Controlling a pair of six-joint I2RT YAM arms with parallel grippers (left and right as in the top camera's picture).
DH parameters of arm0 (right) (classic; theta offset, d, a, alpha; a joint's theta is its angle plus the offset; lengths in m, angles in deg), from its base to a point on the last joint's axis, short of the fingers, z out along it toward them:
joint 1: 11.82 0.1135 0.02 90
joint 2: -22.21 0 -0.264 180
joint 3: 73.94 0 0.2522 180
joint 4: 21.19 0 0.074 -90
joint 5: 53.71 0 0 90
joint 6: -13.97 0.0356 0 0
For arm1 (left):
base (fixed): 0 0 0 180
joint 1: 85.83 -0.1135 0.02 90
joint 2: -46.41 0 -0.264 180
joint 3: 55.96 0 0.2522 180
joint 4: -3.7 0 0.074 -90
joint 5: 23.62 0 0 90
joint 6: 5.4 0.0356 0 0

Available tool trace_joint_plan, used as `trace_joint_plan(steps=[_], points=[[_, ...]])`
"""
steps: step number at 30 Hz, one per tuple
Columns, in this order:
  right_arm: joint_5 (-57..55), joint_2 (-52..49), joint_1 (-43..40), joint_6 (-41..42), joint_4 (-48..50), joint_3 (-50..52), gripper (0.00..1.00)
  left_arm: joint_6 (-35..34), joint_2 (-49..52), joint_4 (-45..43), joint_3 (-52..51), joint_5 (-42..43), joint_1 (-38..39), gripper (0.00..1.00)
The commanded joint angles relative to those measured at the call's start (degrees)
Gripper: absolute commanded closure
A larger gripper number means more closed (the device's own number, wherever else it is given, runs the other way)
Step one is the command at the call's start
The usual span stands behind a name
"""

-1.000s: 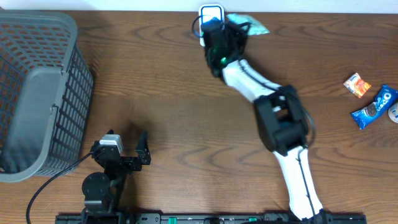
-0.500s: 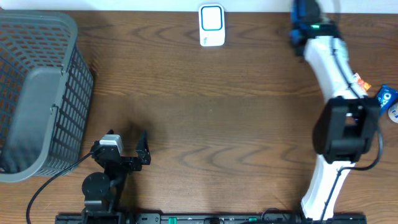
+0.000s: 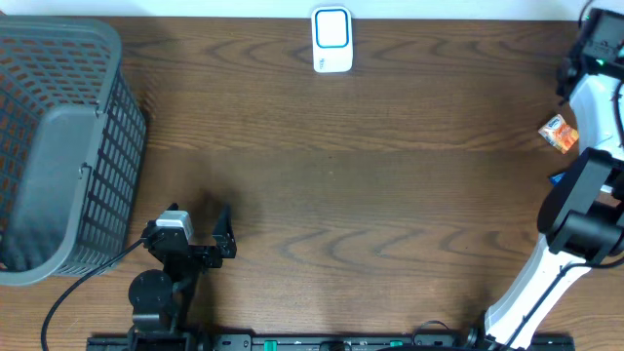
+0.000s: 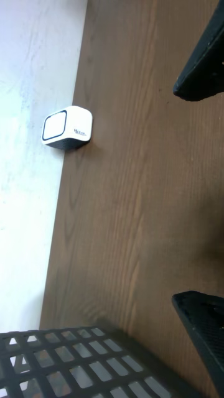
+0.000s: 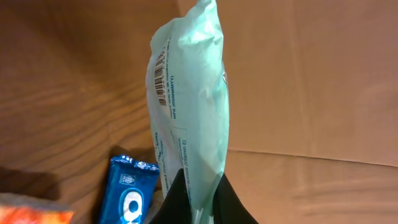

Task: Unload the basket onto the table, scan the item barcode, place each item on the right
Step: 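Carry the green pack to the right edge and release it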

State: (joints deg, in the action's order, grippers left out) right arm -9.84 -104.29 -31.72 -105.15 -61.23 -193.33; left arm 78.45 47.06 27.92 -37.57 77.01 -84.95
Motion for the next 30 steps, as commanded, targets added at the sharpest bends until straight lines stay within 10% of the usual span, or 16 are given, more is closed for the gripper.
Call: trace_joint_plan(steps=[1,9,12,23,30], points=[[1.88,-4.55,-1.88,-0.39,0.31,0.85,0.99,0.31,-0.26,1.49,-0.81,0.92,-0.17,0.02],[3.67,-9.01,-2.58,8.68,-0.39,0.85,0.91,0.31,-0.26,1.49,-0.81,0.92,-0.17,0.02],[1.49,-8.79,-1.44,8.39,-0.81,0.81,0.01,0.31,-0.26,1.51,-0.81,0.92,-0.17,0.02],[1.22,1.75,4.96,12.11,-5.16,0.66,0.01,0.31,-0.26,1.49,-0.81,0.92,-0.17,0.02],[12.96,15.08,14.38,28.72,-18.45,0.68,0.01,0.31,-0.26,1.49,-0.81,0.92,-0.17,0.02]])
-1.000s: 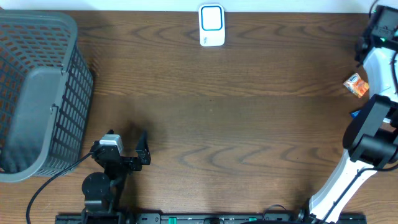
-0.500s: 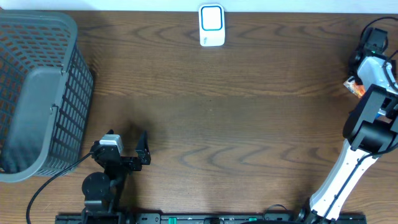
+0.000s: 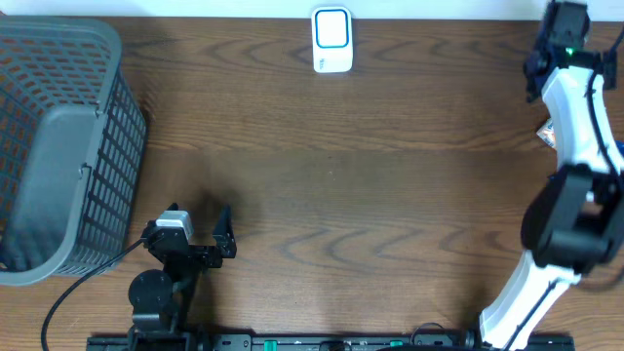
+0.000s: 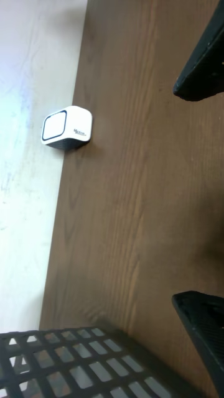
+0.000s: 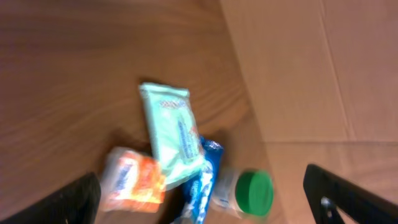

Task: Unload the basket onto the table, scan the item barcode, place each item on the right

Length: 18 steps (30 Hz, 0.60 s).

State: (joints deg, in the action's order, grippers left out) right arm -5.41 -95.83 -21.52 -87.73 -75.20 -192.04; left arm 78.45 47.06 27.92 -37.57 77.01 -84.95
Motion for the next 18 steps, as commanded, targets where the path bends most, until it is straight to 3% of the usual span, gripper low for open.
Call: trace_joint_plan(steps=[1,6,18], points=[[12.92,8.31,5.79,13.18,-7.21,-0.61,0.01,0.31,-0.26,1.49,-0.81,0.92,-0.17,0.02],[25.99,16.81,12.46,17.51,-16.68,-0.61,0.01,0.31,-0.26,1.49,-0.81,0.92,-0.17,0.02],[27.91,40.87,20.68,21.94,-29.73,-0.61,0.01,0.31,-0.26,1.49,-0.83,0.92,-0.17,0.02]])
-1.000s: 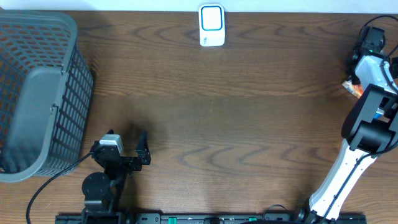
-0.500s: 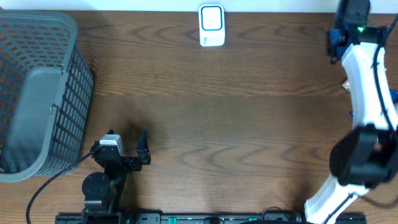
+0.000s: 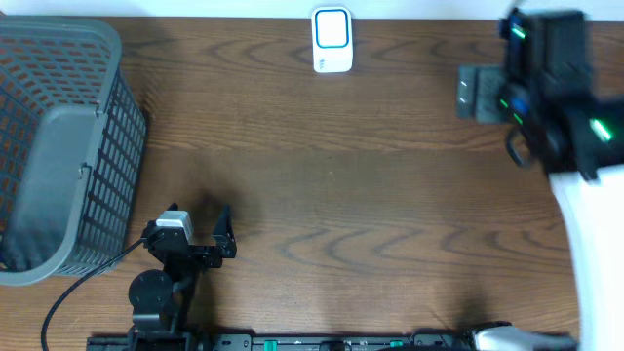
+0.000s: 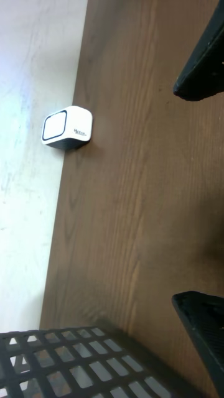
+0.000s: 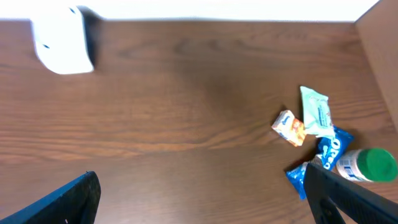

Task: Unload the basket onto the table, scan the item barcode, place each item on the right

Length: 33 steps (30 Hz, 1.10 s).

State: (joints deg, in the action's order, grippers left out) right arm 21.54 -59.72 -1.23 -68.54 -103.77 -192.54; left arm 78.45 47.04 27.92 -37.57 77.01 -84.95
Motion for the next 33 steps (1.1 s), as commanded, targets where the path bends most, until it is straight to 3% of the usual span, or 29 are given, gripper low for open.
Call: trace_joint_plan(steps=[1,21,24,33], points=[[0.96,6.19,0.37,2.75,-1.66,-0.11,0.01,0.31,-0.24,1.49,-0.81,0.92,-0.17,0.02],[-0.39,25.31,-1.25,-0.31,-0.72,2.54,0.01,0.31,-0.22,1.49,-0.81,0.92,-0.17,0.02],[-0.37,30.84,-1.88,-1.38,5.77,9.42,0.01,0.31,-0.22,1.49,-0.81,0.92,-0.17,0.02],[0.28,55.8,-4.74,-0.24,35.65,45.38,0.01,0.31,-0.22,1.49,-0.81,0.92,-0.17,0.02]])
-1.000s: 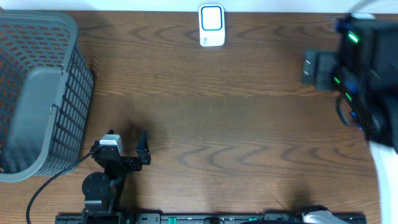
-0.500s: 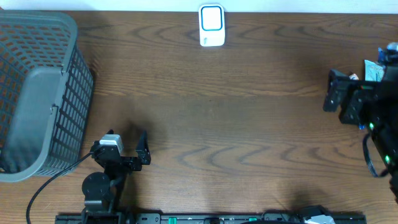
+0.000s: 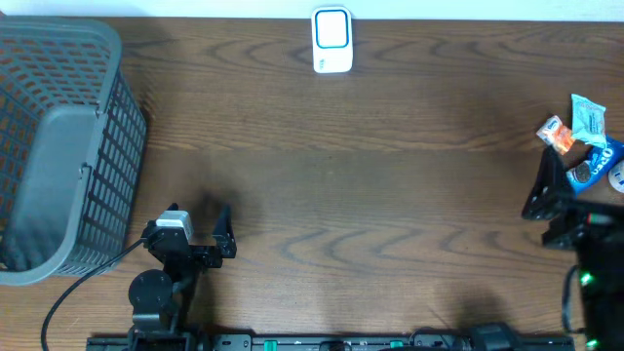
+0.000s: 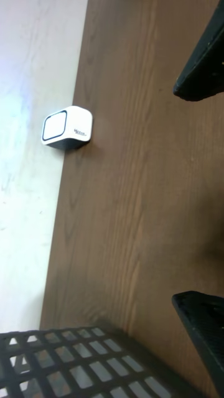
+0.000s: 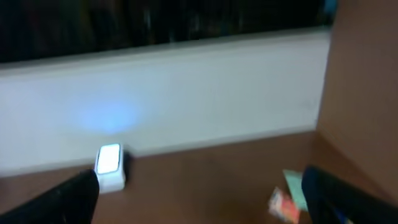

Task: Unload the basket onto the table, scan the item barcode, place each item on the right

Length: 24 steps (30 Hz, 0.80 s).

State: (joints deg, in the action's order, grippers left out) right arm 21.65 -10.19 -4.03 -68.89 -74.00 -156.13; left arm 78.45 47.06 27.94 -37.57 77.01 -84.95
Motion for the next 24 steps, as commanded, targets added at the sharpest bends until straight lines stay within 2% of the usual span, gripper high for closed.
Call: trace_joint_plan(steps=[1,4,10,17,24], points=[[0.44,9.42,-2.78,0.13,10.1,13.29,0.01,0.31,-0.24,1.46,-0.81,0.92,-0.17,0.02],[3.78,18.62,-5.79,0.13,20.52,25.44,0.01,0.31,-0.24,1.46,-0.81,0.92,-0.17,0.02],[5.09,28.24,-8.81,1.62,32.22,40.17,0.01,0.31,-0.24,1.46,-0.81,0.92,-0.17,0.02],[5.09,32.09,-11.19,8.2,45.79,55.15,0.01,0.31,-0.11,1.46,-0.81,0.92,-0.17,0.02],[4.94,32.09,-11.91,8.72,51.52,64.81,0.01,0.31,-0.04,1.46,-0.81,0.92,-0.17,0.02]])
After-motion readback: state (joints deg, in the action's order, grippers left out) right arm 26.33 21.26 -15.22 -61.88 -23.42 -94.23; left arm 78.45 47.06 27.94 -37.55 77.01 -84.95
